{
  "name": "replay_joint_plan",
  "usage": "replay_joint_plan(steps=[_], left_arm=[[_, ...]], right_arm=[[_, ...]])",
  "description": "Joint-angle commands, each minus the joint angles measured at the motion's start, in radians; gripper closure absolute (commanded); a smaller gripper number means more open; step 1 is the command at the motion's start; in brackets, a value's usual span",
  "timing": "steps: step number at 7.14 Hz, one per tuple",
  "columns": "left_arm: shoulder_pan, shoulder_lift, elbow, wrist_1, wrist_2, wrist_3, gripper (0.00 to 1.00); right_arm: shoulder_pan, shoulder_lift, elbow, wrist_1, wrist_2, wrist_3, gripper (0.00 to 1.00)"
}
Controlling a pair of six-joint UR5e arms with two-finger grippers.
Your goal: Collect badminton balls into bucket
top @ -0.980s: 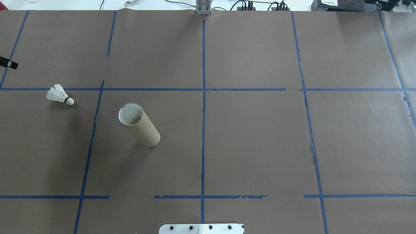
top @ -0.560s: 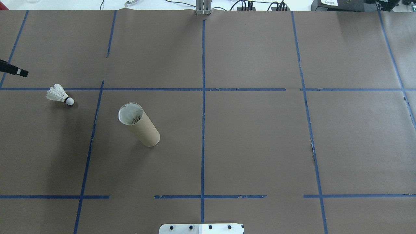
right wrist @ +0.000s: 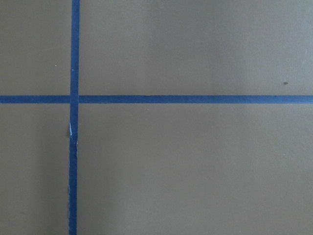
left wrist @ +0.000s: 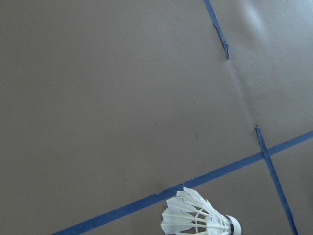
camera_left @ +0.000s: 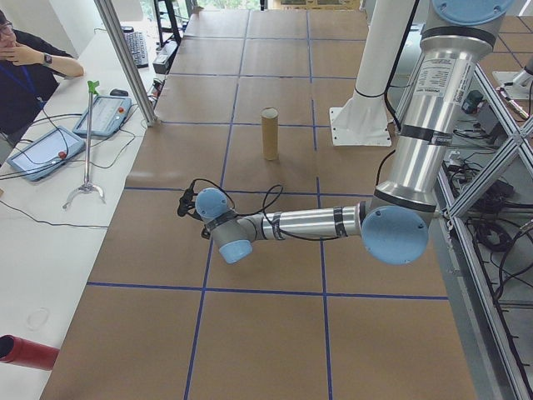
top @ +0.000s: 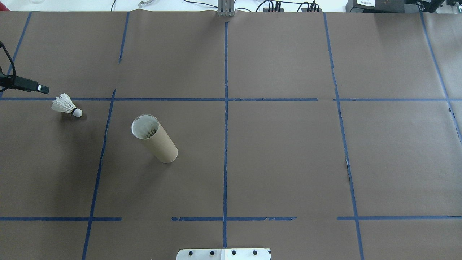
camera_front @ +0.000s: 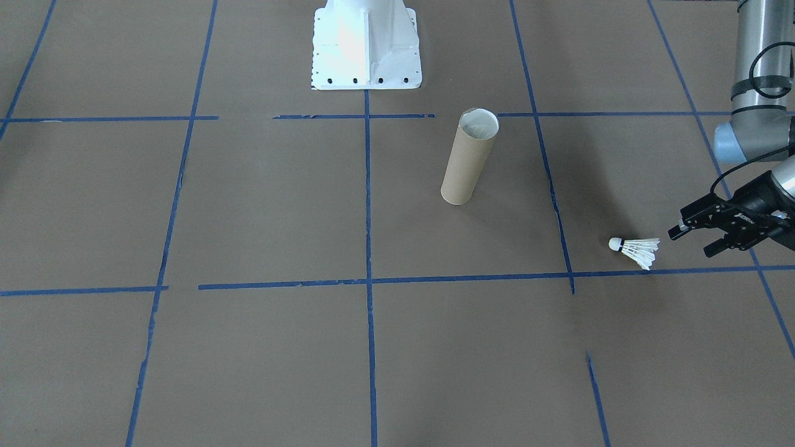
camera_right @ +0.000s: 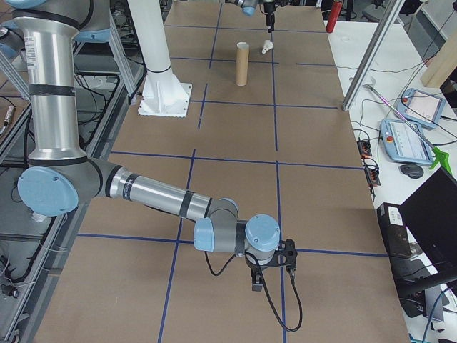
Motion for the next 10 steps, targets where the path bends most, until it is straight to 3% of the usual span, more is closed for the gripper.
replay_joint_plan(steps=[1, 3, 4, 6, 9, 10], left_arm=[[0.073, 0.000, 0.010, -0.112, 0.097, -0.175, 0.00], [0.088, 0.000, 0.009, -0.117, 0.099, -0.180, 0.03], [0.090, -0.002, 0.010, -0.117, 0.099, -0.180, 0.13], [0.107, -0.006, 0.009, -0.117, 0.099, -0.180, 0.47], [0.119, -0.011, 0.009, -0.116, 0.099, -0.180, 0.50], [0.119, -0.008, 0.009, -0.116, 0.096, -0.180, 0.63]], right_arm=[[0.000, 0.000, -0.001, 0.000, 0.000, 0.000, 0.00], [0.000, 0.000, -0.001, 0.000, 0.000, 0.000, 0.00], [0.000, 0.000, 0.001, 0.000, 0.000, 0.000, 0.00], [0.000, 0.000, 0.001, 0.000, 0.000, 0.000, 0.00], [0.000, 0.000, 0.001, 0.000, 0.000, 0.000, 0.00], [0.000, 0.000, 0.001, 0.000, 0.000, 0.000, 0.00]])
